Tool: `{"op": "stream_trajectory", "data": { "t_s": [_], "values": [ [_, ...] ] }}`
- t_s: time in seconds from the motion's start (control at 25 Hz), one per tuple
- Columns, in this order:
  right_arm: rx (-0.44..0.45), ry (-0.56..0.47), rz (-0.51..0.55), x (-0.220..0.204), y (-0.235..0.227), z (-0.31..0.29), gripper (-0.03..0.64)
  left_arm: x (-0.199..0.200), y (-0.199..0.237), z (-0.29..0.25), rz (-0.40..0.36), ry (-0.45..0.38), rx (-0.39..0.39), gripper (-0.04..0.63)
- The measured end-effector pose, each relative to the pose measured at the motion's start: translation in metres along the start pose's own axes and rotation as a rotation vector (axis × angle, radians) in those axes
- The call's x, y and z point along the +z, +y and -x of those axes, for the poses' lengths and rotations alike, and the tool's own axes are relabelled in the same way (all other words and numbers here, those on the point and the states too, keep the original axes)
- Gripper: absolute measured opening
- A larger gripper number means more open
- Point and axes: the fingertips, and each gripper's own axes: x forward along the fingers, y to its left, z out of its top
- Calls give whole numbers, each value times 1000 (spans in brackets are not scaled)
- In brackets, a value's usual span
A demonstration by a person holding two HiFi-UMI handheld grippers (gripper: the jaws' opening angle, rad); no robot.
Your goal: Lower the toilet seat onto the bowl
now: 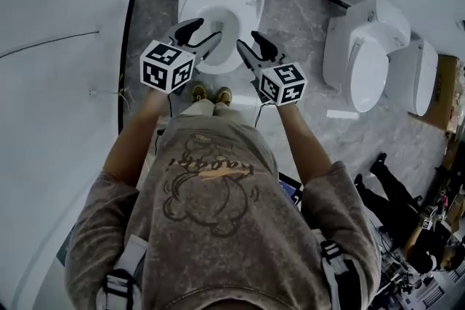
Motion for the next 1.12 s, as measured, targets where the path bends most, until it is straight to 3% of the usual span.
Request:
{"op": "stream_trajectory", "data": {
  "t_s": [0.24, 0.32, 0.4, 0.48, 0.76, 1.12],
  "values": [
    [-19, -159, 35, 74, 6, 62, 172, 67, -36, 36, -63, -128, -8, 229],
    [-47, -201, 38, 83, 1, 75, 123, 73, -33, 41, -65, -153, 20, 164],
    [-71, -243, 68, 88, 4, 87, 72, 73, -30, 50, -55, -190, 41, 58],
    [-88, -285, 101, 90, 14, 97, 33, 70, -29, 62, -59, -237, 52, 11],
    [-172, -389, 113, 75, 28, 121, 28, 42, -37, 92, -121, -346, 120, 9],
    [-197, -360, 111, 43, 29, 109, 26, 4, -22, 89, -87, -333, 153, 9]
  ]
}}
